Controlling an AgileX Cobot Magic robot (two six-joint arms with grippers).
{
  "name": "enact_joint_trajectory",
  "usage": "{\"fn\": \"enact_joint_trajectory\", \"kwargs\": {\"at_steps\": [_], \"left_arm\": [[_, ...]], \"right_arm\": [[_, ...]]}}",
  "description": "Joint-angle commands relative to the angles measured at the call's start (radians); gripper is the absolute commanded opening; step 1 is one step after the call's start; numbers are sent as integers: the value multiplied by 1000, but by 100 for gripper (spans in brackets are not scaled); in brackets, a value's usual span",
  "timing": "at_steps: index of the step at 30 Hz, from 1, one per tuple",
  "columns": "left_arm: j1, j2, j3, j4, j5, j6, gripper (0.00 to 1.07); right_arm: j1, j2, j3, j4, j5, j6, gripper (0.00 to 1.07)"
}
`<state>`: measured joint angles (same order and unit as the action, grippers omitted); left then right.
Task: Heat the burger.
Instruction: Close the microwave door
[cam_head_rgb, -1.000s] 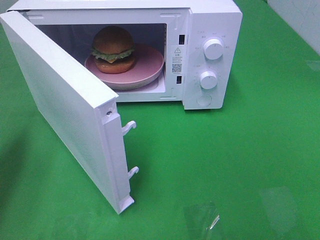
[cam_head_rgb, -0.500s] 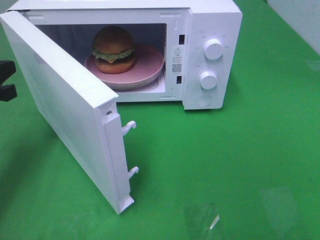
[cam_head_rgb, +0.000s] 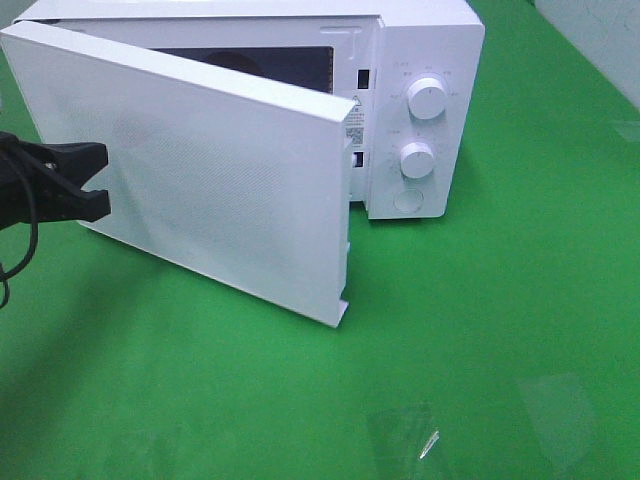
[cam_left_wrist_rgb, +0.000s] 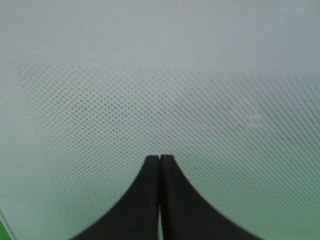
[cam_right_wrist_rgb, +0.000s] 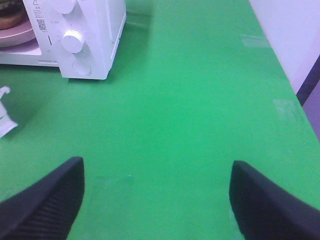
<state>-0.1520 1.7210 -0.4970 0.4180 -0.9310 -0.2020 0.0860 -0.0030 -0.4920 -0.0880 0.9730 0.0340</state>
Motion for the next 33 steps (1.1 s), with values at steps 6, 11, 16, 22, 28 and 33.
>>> {"fn": "enact_joint_trajectory", "kwargs": {"at_steps": [6, 11, 16, 22, 28, 33], "left_arm": [[-107, 61, -46, -156, -34, 38, 0], [-178, 102, -126, -223, -25, 38, 0], [-199, 118, -159, -255, -4, 38, 0], [-248, 173, -253, -326, 33, 40, 0], [-291, 206, -342, -353, 86, 67, 0], [-318, 236, -404, -363, 108, 67, 0]], "right_arm": [[-4, -28, 1, -3, -12, 4, 76], [-4, -28, 1, -3, -12, 4, 76], [-4, -28, 1, -3, -12, 4, 76], [-4, -28, 1, -3, -12, 4, 76], [-4, -28, 1, -3, -12, 4, 76], [-4, -28, 1, -3, -12, 4, 76]]}}
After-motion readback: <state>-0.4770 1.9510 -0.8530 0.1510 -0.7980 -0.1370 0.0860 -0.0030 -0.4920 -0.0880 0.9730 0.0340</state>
